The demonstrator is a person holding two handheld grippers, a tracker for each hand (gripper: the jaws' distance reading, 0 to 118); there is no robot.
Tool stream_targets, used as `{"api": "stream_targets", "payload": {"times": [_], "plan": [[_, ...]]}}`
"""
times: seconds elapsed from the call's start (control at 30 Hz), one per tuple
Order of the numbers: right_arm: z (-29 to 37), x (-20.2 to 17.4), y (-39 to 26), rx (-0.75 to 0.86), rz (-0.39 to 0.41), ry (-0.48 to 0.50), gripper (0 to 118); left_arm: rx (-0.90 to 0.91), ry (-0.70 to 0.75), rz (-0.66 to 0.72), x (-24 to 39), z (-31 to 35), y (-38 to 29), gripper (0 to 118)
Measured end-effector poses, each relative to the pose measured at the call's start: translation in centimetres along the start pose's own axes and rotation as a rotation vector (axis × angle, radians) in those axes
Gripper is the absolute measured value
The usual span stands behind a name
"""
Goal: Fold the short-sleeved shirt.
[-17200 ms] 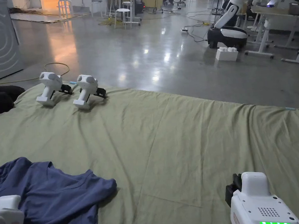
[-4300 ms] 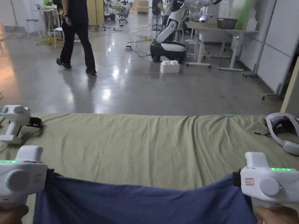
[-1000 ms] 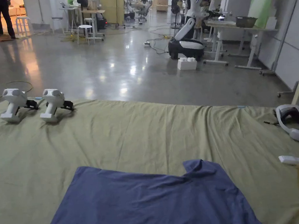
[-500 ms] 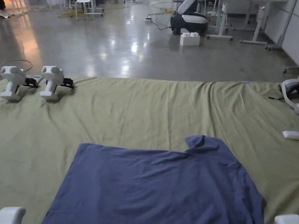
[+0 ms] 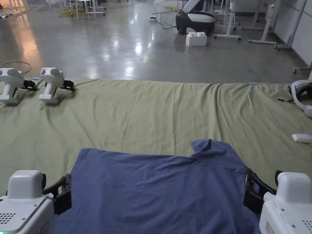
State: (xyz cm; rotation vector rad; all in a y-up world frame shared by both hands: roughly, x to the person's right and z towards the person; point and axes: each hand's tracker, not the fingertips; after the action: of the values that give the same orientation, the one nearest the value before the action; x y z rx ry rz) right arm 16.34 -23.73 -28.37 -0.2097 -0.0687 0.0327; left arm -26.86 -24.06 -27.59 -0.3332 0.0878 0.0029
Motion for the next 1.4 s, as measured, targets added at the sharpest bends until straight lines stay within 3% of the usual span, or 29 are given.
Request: {"api": "stream_targets", "payload": {"times": [0.07,0.13,0.2,0.3,0.47,0.73,1.07,1.13,1.2,1.27,1.3,1.4], "plan": [[0.5,-0.9,0.1,0.068,0.012,0.007,38,0.047,0.009,-0.021,1.2,0.0,0.2,27],[0.7,-1.9,0.1,0.108,0.042,-0.007,19,0.073,0.027,-0.037,2.0,-0.2,0.4,25],[1.0,-2.4,0.1,0.137,0.048,0.012,13,0.11,-0.009,-0.045,2.8,-0.3,0.4,9],[0.8,-3.1,0.2,0.164,0.07,-0.018,6,0.162,-0.018,-0.044,3.2,-0.2,0.5,2],[0.5,-2.5,0.5,0.161,-0.024,-0.03,5,0.158,-0.024,-0.041,4.1,-0.2,1.3,2],[0.2,-1.2,0.4,0.132,-0.045,-0.053,5,0.036,-0.033,-0.033,1.0,0.0,0.2,2],[-1.0,-1.2,-1.2,0.02,0.004,-0.002,5,-0.491,-0.09,0.072,-6.5,-0.8,-4.5,3],[-1.3,-1.4,-1.7,-0.01,0.016,0.005,5,-0.591,-0.088,0.117,-7.5,-1.1,-5.4,12],[-1.4,-1.6,-2.1,-0.035,0.021,0.017,5,-0.674,-0.092,0.149,-8.1,-1.4,-6.6,45],[-1.6,-1.8,-2.5,-0.055,0.022,0.024,5,-0.727,-0.077,0.142,-8.3,-1.9,-7.5,64],[-1.6,-1.8,-2.7,-0.065,0.022,0.033,5,-0.764,-0.072,0.125,-8.2,-2.2,-8.0,70],[-1.9,-2.1,-2.9,-0.089,0.046,0.04,5,-0.822,-0.025,0.104,-7.9,-3.6,-9.2,70]]}}
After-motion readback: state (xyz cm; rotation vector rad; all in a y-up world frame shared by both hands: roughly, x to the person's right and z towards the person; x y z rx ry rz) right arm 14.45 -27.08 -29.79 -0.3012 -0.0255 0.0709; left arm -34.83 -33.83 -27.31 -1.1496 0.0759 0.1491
